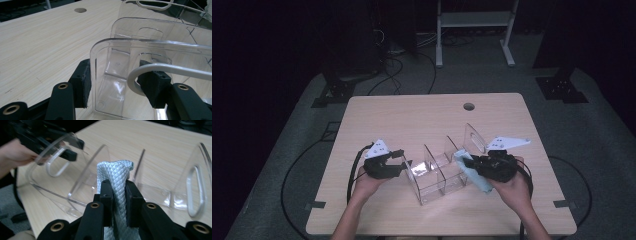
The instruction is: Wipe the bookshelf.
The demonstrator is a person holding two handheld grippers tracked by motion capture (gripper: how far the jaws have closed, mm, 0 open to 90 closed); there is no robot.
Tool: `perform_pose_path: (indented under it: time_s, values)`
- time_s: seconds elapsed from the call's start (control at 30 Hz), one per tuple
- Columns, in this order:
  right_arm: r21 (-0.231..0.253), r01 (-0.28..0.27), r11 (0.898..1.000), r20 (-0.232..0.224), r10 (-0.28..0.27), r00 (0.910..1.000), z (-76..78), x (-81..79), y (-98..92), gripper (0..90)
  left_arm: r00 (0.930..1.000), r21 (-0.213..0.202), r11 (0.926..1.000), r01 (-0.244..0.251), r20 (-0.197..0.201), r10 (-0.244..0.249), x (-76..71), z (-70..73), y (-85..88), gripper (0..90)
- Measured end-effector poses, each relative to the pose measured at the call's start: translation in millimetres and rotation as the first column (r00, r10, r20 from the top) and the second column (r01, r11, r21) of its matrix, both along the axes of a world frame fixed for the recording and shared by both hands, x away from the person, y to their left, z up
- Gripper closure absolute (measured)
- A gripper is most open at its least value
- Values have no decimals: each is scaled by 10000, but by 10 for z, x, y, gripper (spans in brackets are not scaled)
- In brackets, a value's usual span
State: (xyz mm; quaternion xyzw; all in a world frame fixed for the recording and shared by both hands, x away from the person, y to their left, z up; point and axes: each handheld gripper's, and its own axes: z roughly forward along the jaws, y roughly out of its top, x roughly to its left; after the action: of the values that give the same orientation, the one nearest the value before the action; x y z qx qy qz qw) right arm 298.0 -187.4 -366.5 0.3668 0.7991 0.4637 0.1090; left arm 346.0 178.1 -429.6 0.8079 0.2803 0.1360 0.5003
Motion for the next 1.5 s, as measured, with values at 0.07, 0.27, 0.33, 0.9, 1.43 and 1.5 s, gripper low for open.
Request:
perform_pose_path:
  time_s: [0.07, 0.27, 0.33, 0.9, 1.43, 1.5]
  values:
    - [-401, 54, 9992, -157, -60, 9999, -54, 38, 31, 786, 10000, 4, 10000, -1, 24, 1, -4, -2, -3, 457]
    - [-577, 332, 9978, -403, -356, 9986, -84, 221, 125, 784, 9999, 64, 10000, -14, 110, 14, -9, 0, -25, 459]
    - [-653, 475, 9967, -325, -497, 9982, -78, 295, 160, 785, 10000, 52, 10000, -15, 99, 15, -9, 1, -20, 457]
    - [-460, 339, 9984, -856, -378, 9956, -127, 203, -4, 787, 9999, 10, 10000, -75, 72, 75, 7, -3, -19, 453]
    - [-271, 33, 9996, -972, -59, 9952, -139, 27, -19, 787, 9993, -104, 9993, -351, -166, 349, 17, -1, -33, 466]
    - [-316, 96, 9995, -734, -119, 9972, -113, 7, -13, 787, 9992, -126, 9993, -359, -160, 357, 18, 0, -28, 469]
